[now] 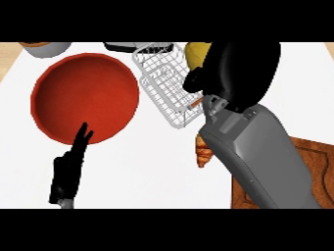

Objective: Pick the lemon from the cutting board and place it in the tiered basket

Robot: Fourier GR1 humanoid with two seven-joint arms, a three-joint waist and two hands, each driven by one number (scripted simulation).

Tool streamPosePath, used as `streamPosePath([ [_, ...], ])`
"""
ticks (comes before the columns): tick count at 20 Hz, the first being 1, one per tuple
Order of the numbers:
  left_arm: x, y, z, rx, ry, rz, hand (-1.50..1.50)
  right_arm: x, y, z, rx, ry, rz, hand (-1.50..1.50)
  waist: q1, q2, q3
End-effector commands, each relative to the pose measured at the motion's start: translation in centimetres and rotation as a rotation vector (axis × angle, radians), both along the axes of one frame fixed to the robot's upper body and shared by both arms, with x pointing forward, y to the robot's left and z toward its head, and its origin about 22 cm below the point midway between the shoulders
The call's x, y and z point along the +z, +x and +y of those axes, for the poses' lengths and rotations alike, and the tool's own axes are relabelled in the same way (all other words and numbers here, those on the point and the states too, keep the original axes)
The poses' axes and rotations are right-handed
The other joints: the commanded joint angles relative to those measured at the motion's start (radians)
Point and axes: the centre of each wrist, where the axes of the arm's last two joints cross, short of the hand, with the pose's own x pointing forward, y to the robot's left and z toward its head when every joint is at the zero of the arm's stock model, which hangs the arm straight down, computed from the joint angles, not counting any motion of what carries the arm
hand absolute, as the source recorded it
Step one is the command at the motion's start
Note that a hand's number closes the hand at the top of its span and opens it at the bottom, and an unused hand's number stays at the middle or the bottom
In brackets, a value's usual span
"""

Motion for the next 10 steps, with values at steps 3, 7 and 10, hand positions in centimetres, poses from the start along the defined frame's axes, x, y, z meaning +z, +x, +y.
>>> streamPosePath([
  [3, -0.7, -0.2, 0.1, -0.01, -0.03, 0.029, 0.0, -1.9, 3.6, 1.2, -0.203, 0.093, 0.119, 1.5, -0.007, 0.006, -0.003],
  [7, -1.1, 0.1, -0.9, -0.025, -0.034, 0.036, 0.0, -1.9, 4.9, 1.8, -0.226, 0.14, 0.15, 1.5, 0.002, 0.007, -0.003],
  [10, -0.8, 0.0, -0.5, -0.025, -0.025, 0.039, 0.0, -1.9, 7.1, 0.9, -0.215, 0.196, 0.12, 1.5, 0.009, 0.013, -0.002],
])
